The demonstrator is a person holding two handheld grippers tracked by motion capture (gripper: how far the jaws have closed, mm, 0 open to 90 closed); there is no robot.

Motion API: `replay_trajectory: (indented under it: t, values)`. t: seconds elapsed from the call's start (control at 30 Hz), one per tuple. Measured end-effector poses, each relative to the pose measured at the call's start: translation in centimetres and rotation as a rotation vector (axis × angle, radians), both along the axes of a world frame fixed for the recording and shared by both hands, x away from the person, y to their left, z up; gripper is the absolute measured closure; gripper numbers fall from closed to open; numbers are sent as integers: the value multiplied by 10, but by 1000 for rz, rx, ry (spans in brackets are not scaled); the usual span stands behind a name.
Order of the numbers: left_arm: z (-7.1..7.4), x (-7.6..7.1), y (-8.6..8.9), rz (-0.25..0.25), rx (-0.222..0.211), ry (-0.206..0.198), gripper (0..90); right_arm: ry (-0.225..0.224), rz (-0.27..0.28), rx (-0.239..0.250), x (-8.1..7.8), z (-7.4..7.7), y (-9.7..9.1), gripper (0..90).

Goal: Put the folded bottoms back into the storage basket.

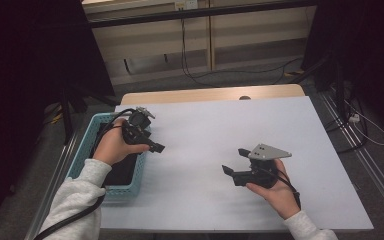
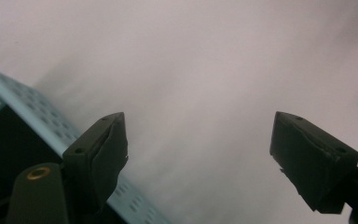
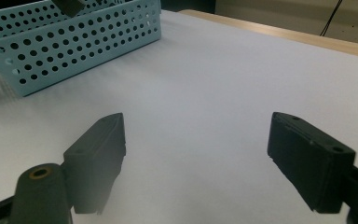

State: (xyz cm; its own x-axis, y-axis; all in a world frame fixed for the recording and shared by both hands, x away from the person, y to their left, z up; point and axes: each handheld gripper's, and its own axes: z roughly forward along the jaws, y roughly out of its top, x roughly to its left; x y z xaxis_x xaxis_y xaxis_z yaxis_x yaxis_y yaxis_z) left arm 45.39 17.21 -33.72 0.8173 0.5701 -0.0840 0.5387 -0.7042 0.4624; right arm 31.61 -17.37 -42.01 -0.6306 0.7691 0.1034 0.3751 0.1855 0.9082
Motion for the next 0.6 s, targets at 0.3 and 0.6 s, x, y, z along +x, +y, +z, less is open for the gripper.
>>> replay_trajectory:
  t: [0.3, 0.6]
  values:
    - [-9, -11, -12, -32, -48, -2, 187, 13, 2, 1, -3, -1, -6, 191]
    - [-16, -20, -17, -50, -83, -9, 184, 22, 3, -6, -4, -3, -12, 190]
